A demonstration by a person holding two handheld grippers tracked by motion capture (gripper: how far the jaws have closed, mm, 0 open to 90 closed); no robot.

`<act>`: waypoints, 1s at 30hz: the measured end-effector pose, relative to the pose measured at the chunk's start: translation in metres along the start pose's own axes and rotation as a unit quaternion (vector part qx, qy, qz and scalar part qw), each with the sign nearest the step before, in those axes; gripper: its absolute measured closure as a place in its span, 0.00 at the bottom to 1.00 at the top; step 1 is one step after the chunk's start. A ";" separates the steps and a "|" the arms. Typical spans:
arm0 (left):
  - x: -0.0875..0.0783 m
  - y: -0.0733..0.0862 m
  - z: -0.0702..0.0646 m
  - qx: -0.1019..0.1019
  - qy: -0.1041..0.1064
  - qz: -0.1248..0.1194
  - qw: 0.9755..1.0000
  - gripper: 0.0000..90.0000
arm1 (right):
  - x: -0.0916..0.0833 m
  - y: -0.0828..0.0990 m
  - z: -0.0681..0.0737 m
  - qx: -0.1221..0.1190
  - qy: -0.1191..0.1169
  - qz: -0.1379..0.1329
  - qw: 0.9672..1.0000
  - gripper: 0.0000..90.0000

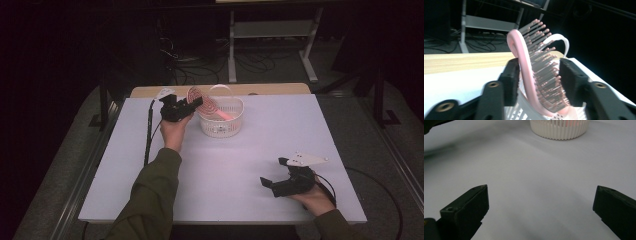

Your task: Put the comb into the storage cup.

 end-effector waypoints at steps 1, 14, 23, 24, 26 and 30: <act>-0.001 0.000 0.000 0.002 -0.002 0.001 1.000 0.52 | 0.000 0.000 0.000 0.001 0.000 -0.001 1.000 0.00; -0.011 -0.001 0.005 0.026 -0.006 0.013 1.000 0.24 | 0.001 -0.001 0.000 -0.001 0.002 0.000 1.000 0.00; -0.016 0.001 -0.003 0.065 0.005 0.044 0.997 0.13 | 0.000 -0.001 0.000 -0.001 0.004 0.000 1.000 0.00; -0.016 0.001 -0.003 0.070 0.006 0.049 0.996 0.12 | 0.000 -0.001 0.000 -0.001 0.004 0.000 1.000 0.00; -0.018 0.002 -0.004 0.077 0.007 0.061 0.995 0.10 | 0.000 -0.001 -0.001 0.000 0.005 0.000 1.000 0.00; -0.022 0.004 -0.009 0.093 0.013 0.080 0.992 0.07 | 0.000 -0.001 0.000 -0.001 0.005 0.000 1.000 0.00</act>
Point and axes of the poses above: each handheld gripper's, and its own axes: x roughly forward along the jaws, y roughly out of its underside, z roughly to its left, the point moved 7 cm from there along x, roughly forward along the jaws, and after that the axes turned 13 degrees about y, right-handed, at the moved point
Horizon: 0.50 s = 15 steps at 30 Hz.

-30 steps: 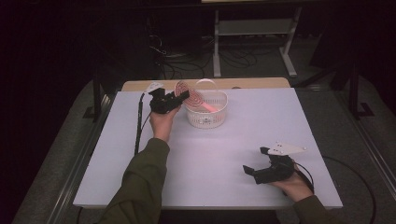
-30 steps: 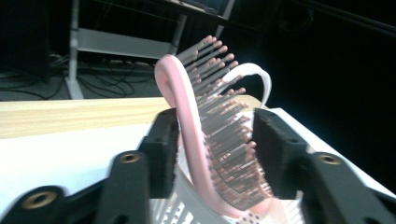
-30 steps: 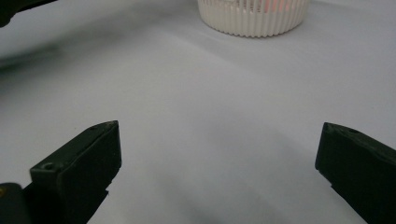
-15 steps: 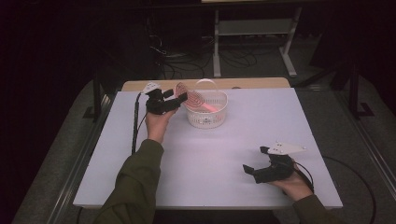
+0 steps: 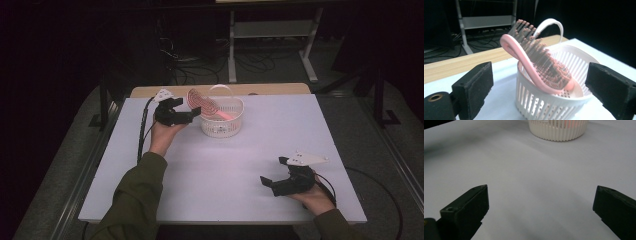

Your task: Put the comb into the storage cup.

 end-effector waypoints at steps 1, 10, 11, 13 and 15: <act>-0.001 0.001 -0.001 0.004 0.000 0.006 1.000 0.07 | 0.000 0.000 0.000 0.000 0.000 0.000 1.000 0.00; -0.009 0.010 -0.009 0.020 0.025 0.049 0.998 0.00 | -0.001 -0.001 0.000 -0.003 0.004 -0.003 1.000 0.00; -0.010 0.012 -0.010 0.025 0.027 0.056 0.998 0.00 | -0.001 -0.001 0.000 -0.003 0.004 -0.003 1.000 0.00; -0.012 0.015 -0.012 0.033 0.028 0.068 0.997 0.00 | -0.001 -0.001 0.000 -0.002 0.004 -0.003 1.000 0.00; -0.014 0.016 -0.013 0.040 0.029 0.076 0.996 0.00 | 0.000 -0.001 0.000 -0.003 0.004 -0.002 1.000 0.00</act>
Point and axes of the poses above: each handheld gripper's, and its own axes: x roughly forward along the jaws, y roughly out of its underside, z roughly to its left, the point moved 7 cm from there along x, roughly forward along the jaws, and after that the axes turned 13 degrees about y, right-handed, at the moved point
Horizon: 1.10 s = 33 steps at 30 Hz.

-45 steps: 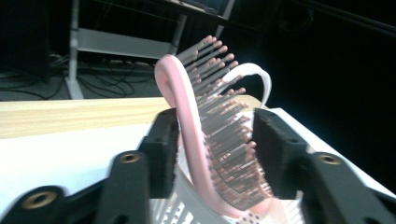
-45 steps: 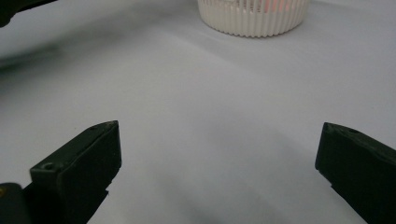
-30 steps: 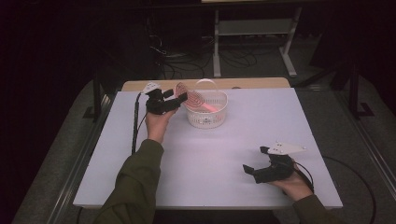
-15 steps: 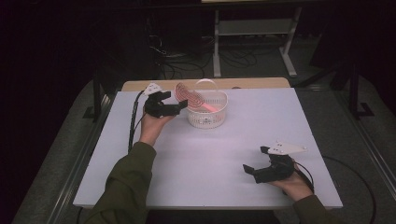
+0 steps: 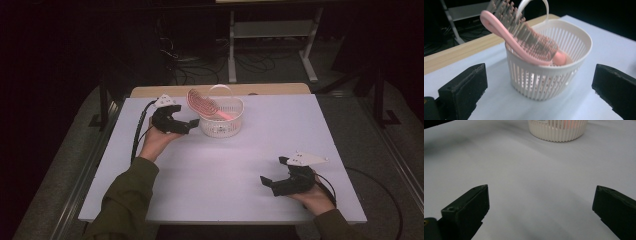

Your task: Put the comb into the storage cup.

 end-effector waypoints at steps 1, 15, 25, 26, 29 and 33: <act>-0.001 0.001 -0.001 0.005 0.000 0.005 1.000 0.00 | 0.000 0.000 0.000 0.000 0.000 0.001 1.000 0.00; -0.016 0.007 -0.019 0.033 0.008 0.026 0.999 0.00 | 0.000 0.000 0.000 0.000 0.002 0.000 1.000 0.00; -0.030 0.015 -0.039 0.040 0.023 0.029 0.999 0.00 | -0.001 0.000 -0.001 0.000 0.004 0.002 1.000 0.00; -0.031 0.015 -0.040 0.041 0.024 0.029 0.998 0.00 | -0.001 0.000 -0.001 0.000 0.004 0.002 1.000 0.00; -0.034 0.020 -0.045 0.047 0.026 0.035 0.998 0.00 | -0.001 0.000 -0.001 -0.001 0.003 0.002 1.000 0.00; -0.036 0.027 -0.051 0.047 0.033 0.038 0.998 0.00 | -0.001 0.000 -0.001 -0.002 0.003 0.002 1.000 0.00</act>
Point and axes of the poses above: each handheld gripper's, and its own axes: x roughly forward along the jaws, y roughly out of its underside, z roughly to its left, the point moved 7 cm from there along x, roughly forward along the jaws, and after that the axes turned 13 degrees about y, right-handed, at the moved point
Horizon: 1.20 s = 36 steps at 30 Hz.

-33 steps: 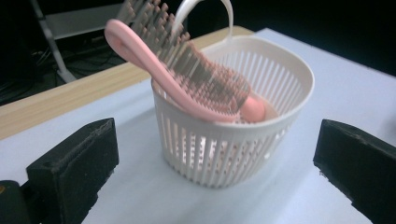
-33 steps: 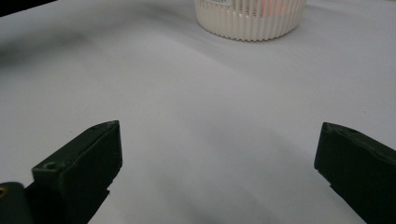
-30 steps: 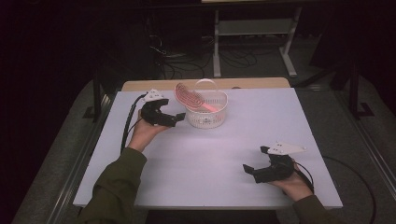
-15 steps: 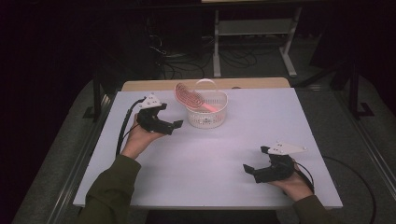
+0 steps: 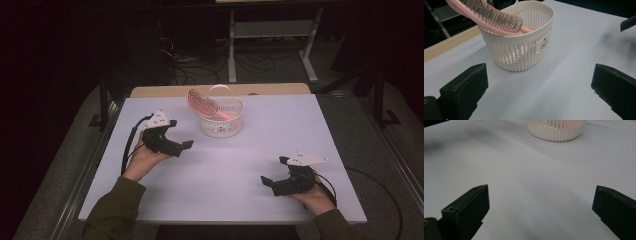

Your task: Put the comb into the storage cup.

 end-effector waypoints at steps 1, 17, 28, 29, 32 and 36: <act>-0.001 0.002 -0.001 0.000 0.001 0.001 1.000 0.00 | 0.000 0.000 0.000 0.000 0.000 0.000 1.000 0.00; -0.007 0.030 -0.021 -0.006 0.017 0.002 1.000 0.00 | 0.000 0.000 0.001 -0.004 0.000 0.001 1.000 0.00; -0.014 0.048 -0.029 -0.022 0.021 -0.003 1.000 0.01 | 0.000 -0.001 0.002 -0.003 -0.001 0.001 1.000 0.00; -0.015 0.049 -0.030 -0.022 0.019 -0.005 1.000 0.01 | 0.000 0.000 0.002 -0.003 0.000 0.001 1.000 0.00; -0.021 0.053 -0.033 -0.023 0.017 -0.010 1.000 0.01 | 0.000 -0.001 0.002 -0.003 0.000 0.001 1.000 0.00; -0.027 0.060 -0.037 -0.021 0.015 -0.007 1.000 0.01 | 0.000 -0.001 0.002 -0.003 -0.001 0.002 1.000 0.00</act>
Point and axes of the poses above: each handheld gripper's, and its own axes: x roughly forward along the jaws, y roughly out of its underside, z roughly to its left, the point moved 7 cm from there along x, roughly forward along the jaws, and after that the axes turned 13 degrees about y, right-handed, at the moved point
